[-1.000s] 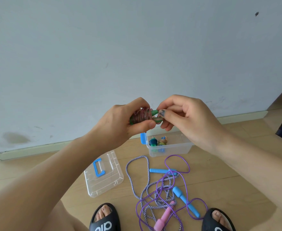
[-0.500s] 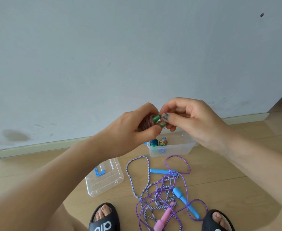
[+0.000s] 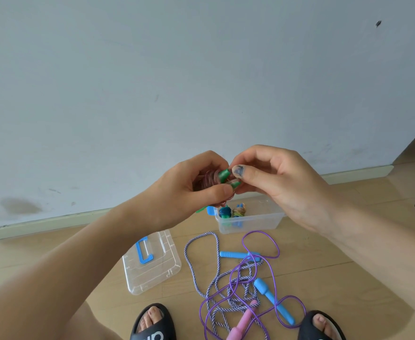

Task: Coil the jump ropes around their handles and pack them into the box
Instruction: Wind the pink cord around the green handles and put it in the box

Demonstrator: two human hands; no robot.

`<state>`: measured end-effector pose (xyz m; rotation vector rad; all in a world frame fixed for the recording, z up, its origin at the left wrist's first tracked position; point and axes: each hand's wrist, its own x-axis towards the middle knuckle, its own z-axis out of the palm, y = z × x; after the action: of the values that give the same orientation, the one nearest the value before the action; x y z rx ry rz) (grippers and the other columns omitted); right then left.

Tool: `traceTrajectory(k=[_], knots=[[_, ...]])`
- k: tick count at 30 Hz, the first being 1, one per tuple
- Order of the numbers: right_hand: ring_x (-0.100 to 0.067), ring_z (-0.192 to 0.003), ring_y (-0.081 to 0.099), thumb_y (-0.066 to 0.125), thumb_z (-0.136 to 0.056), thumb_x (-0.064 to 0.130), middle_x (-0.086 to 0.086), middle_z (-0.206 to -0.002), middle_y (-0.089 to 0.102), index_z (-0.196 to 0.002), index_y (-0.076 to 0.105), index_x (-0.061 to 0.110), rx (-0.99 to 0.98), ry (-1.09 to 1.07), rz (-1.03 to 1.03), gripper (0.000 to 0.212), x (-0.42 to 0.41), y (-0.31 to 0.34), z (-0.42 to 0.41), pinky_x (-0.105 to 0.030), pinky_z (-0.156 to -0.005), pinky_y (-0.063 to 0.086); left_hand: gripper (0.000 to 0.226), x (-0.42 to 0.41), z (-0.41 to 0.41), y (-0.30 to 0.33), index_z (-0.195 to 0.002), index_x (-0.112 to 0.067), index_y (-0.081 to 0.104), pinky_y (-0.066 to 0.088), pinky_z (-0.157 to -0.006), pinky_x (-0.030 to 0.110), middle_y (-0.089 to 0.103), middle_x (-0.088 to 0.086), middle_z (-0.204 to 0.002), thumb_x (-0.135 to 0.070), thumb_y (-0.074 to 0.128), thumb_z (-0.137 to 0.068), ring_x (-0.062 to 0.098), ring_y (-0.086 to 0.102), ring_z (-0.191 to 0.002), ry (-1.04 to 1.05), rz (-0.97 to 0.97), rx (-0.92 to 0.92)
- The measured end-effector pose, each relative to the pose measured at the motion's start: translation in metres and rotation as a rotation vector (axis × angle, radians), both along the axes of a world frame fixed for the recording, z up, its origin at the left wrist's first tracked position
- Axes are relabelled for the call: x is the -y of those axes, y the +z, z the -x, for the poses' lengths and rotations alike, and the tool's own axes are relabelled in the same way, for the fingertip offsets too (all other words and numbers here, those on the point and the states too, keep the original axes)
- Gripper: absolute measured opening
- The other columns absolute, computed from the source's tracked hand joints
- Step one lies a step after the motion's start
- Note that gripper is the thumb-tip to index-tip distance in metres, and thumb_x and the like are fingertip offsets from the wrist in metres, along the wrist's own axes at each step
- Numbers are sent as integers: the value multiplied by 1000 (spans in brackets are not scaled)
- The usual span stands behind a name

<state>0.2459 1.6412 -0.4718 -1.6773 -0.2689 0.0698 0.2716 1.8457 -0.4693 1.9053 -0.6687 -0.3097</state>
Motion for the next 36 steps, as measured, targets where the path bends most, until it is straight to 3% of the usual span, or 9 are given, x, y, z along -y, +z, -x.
traceTrajectory(k=[5,11,15,19,24,31,36], knots=[[-28,-89,71,64,-94,9,-8,-90,74,-87,74,20,-16,41,-27,17,3,3,0,-40,-92,55,31,-3,3,4,-110,-12,60,51,-85,62,67,17,-98,-27,71,-85,42,63,-92,-24,35,-45],[-20,-87,69,64,-95,12,-6,-88,73,-89,72,17,46,20,11,11,0,5,0,-32,-89,55,33,-4,5,5,-116,-12,58,53,-91,57,70,12,-102,-25,68,-87,35,69,-96,-16,48,-100],[-17,-88,67,67,-88,17,-2,-86,71,-87,72,17,-46,88,-119,6,-1,4,-1,-32,-89,52,31,-5,7,4,-115,-11,55,56,-88,48,71,5,-99,-26,67,-89,27,71,-93,-20,23,-71],[-21,-83,66,59,-92,9,-7,-84,69,-91,65,3,-182,154,-267,9,-4,4,1,-32,-83,54,35,-6,8,5,-112,-14,58,53,-86,57,71,6,-95,-36,66,-87,30,70,-92,-27,-3,-9],[-24,-85,66,62,-86,12,-14,-88,68,-91,66,3,-238,100,-346,11,-8,4,2,-36,-85,57,36,-6,8,6,-112,-16,60,54,-84,56,71,5,-94,-41,65,-87,29,70,-91,-14,-13,34],[-23,-81,61,66,-80,15,-14,-91,66,-85,64,10,-367,87,-561,8,-15,-5,3,-37,-86,52,23,-3,11,5,-108,-11,59,55,-82,59,68,16,-93,-27,64,-91,39,68,-89,-16,67,0],[-24,-82,62,66,-87,6,-15,-87,64,-87,61,9,-254,-7,-404,6,-11,6,-1,-32,-77,55,24,1,6,0,-107,-13,56,54,-83,58,66,11,-92,-29,65,-92,38,65,-89,29,51,41]])
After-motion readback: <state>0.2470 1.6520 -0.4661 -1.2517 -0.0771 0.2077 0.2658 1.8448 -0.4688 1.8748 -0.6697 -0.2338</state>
